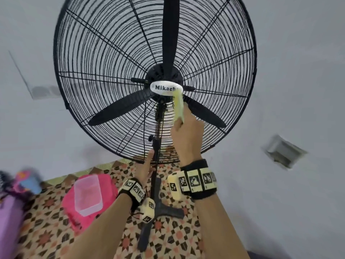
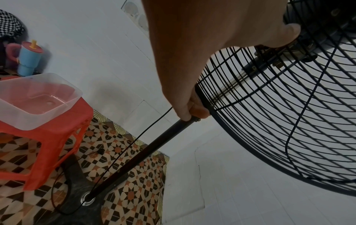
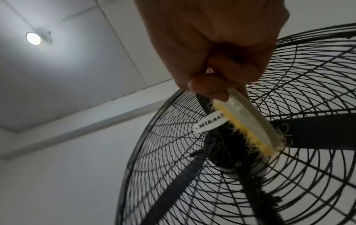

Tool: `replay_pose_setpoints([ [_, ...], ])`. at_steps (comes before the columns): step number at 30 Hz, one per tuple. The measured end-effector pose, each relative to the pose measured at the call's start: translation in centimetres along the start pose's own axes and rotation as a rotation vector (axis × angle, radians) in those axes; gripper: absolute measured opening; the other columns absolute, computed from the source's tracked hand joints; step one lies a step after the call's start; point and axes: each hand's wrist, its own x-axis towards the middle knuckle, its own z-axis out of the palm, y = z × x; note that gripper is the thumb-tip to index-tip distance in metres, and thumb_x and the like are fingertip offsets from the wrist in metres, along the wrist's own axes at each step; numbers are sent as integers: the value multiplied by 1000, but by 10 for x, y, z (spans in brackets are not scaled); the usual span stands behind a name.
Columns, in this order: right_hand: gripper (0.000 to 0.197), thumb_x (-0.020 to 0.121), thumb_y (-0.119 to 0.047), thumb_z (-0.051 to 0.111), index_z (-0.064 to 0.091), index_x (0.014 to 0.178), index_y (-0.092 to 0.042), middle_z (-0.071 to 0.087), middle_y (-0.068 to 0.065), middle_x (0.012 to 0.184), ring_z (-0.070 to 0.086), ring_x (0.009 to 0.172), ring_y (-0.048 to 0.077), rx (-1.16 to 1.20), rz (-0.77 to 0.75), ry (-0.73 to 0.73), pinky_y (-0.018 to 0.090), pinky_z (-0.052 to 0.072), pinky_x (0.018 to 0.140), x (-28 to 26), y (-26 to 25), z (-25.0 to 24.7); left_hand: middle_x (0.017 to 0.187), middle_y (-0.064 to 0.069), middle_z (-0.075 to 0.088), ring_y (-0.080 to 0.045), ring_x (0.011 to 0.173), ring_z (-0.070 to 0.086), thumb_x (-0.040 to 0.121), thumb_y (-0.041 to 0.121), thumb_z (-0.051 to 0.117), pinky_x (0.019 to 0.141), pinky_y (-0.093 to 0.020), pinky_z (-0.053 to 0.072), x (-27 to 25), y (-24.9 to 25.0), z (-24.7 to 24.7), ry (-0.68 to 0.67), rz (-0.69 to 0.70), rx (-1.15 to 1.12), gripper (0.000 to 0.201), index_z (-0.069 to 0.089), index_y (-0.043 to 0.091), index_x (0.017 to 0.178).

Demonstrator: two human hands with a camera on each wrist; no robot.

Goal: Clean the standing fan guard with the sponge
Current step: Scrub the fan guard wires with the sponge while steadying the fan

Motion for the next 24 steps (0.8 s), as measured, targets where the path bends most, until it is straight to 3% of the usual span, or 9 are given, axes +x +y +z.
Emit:
replay_pose_setpoints([
  [1,62,102,-13,57,35,160,-19,71,10,100,67,75,19,-48,-3,-7,26,60,65,2,-1,1,138,-20,64,-23,102,67,52,98,71,95,-31,54,2,-3,1,17,19,-12,130,58,8,145],
  [4,65,100,-10,60,35,159,-16,72,13,97,68,72,22,-51,-75,-135,34,63,62,2,-6,13,119,-18,73,-19,84,71,52,96,74,82,-28,58,1,-3,6,91,17,-59,144,42,0,155],
  [7,59,100,-9,60,42,156,-15,74,19,112,72,81,28,23,-115,-223,36,64,63,0,-8,10,107,-15,75,-21,81,72,56,92,76,78,-30,58,-2,0,8,94,35,-50,130,54,1,146],
  [10,63,103,-10,57,32,160,-16,68,17,120,65,79,13,46,-19,-144,15,56,62,5,-6,-5,98,-9,77,-17,72,68,52,96,73,64,-25,55,-5,-1,8,150,52,-23,128,60,5,140],
  [12,72,101,-10,59,23,162,-22,61,13,106,53,77,14,-12,47,-86,17,46,63,6,-9,-10,99,-9,77,-19,72,68,54,97,71,60,-22,55,-4,-3,4,141,66,-19,125,60,6,139],
  [15,75,98,-9,64,26,161,-23,59,11,102,59,86,23,-88,41,-112,32,54,69,8,-16,-1,101,-13,70,-18,67,63,60,90,76,60,-26,53,3,-9,-2,102,60,-35,136,41,-3,154],
  [19,68,100,-4,60,34,160,-21,63,18,122,67,76,19,48,-8,-270,25,62,68,9,-24,-7,99,-12,75,-14,69,67,50,96,74,71,-26,52,-10,4,8,11,70,-31,128,62,5,139],
  [22,67,103,-9,56,29,162,-24,60,4,101,49,69,8,40,2,-167,12,48,51,14,-19,-17,111,-17,77,-25,90,74,57,95,71,80,-29,53,-15,4,11,-9,78,-4,115,66,8,131],
  [24,70,102,-15,58,26,163,-25,60,3,101,43,79,9,-49,26,-85,17,45,60,18,-16,-11,112,-18,76,-30,92,74,61,94,70,79,-29,53,-14,3,8,63,87,-12,120,59,5,141],
])
